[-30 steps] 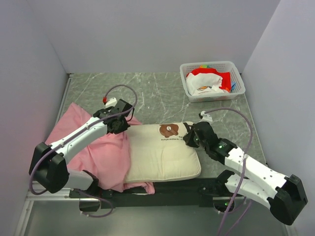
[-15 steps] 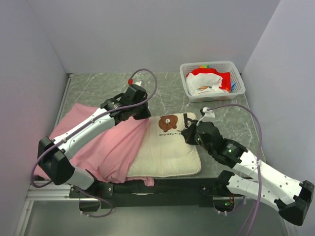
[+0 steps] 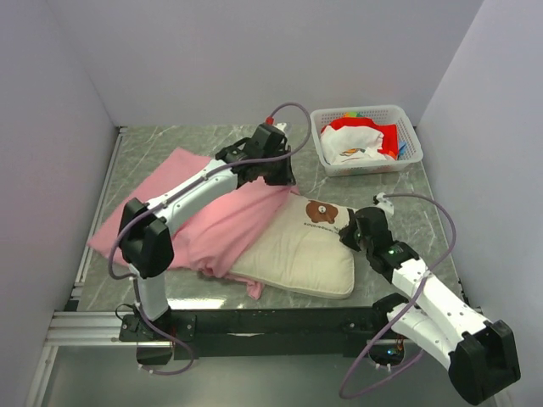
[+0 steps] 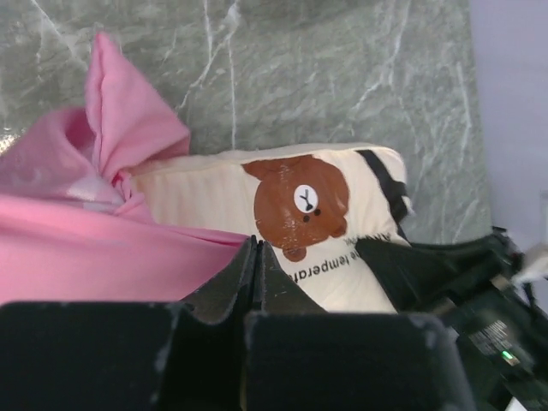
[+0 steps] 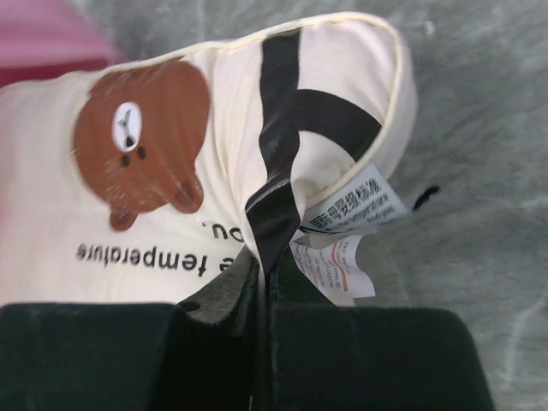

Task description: Put the pillow into the pillowcase

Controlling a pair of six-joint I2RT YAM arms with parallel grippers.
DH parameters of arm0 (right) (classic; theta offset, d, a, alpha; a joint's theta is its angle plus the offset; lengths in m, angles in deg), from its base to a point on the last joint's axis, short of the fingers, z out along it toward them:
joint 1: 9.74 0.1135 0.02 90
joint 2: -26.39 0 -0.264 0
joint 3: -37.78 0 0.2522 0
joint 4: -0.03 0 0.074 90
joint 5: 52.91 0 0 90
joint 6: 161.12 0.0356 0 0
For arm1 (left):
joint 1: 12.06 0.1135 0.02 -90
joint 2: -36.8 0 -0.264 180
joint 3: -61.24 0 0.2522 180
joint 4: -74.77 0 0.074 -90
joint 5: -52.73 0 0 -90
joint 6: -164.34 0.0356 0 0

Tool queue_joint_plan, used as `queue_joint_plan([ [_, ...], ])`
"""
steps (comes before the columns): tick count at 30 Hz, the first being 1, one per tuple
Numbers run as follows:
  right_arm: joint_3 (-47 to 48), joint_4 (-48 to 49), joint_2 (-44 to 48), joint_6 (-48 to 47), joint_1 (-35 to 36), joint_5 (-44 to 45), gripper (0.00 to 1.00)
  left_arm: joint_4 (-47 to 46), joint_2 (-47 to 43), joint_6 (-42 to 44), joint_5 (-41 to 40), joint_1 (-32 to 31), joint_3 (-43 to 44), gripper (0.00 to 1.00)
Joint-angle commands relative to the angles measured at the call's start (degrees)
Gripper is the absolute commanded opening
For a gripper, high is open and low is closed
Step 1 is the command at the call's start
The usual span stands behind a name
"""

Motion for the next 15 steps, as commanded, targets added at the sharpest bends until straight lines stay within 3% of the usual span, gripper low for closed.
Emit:
queue_joint_plan([
  [1,-1.23,9.33,2.34,3.03,0.13,-9.30,0.00,-2.15,-0.33,-0.07,-1.91,-1.36,2.80,0.09],
  [2,-2.27,9.51,2.60,3.55,0.13,-10.79,0.03,-1.97,-1.38,-0.86,-3.87,-1.09,1.75,0.36],
  [3,-2.81,9.86,2.95,3.30,0.22,-11.24,0.15,-1.88,-2.70,-2.61,-5.80,-0.39,-1.13,0.48],
  [4,-3.42,10.56,3.22,2.95,0.22,-11.24,0.30,-2.05,-6.45,-3.32,-8.52,-0.04,-2.99,0.68],
  [5,-4.30,10.75,3.92,2.16,0.22,-11.24,0.55,-2.14,-8.66,-3.94,-10.98,0.31,-4.75,0.77],
  [7,-5.01,11.10,4.27,0.84,0.22,-12.91,0.69,-0.75,-16.11,-5.52,-15.82,0.32,-10.20,0.86],
  [8,-5.01,11.10,4.10,-0.56,0.22,-14.39,0.83,-0.04,-18.59,-6.40,-20.54,0.32,-11.96,0.90],
  [10,-4.66,9.27,2.97,-1.36,0.22,-14.41,0.96,2.76,-25.78,-9.21,-22.60,0.58,-17.67,0.92],
  [15,-7.73,7.14,5.50,0.04,0.31,-13.86,1.00,9.80,-39.60,-19.55,-30.77,0.67,-34.07,0.89],
])
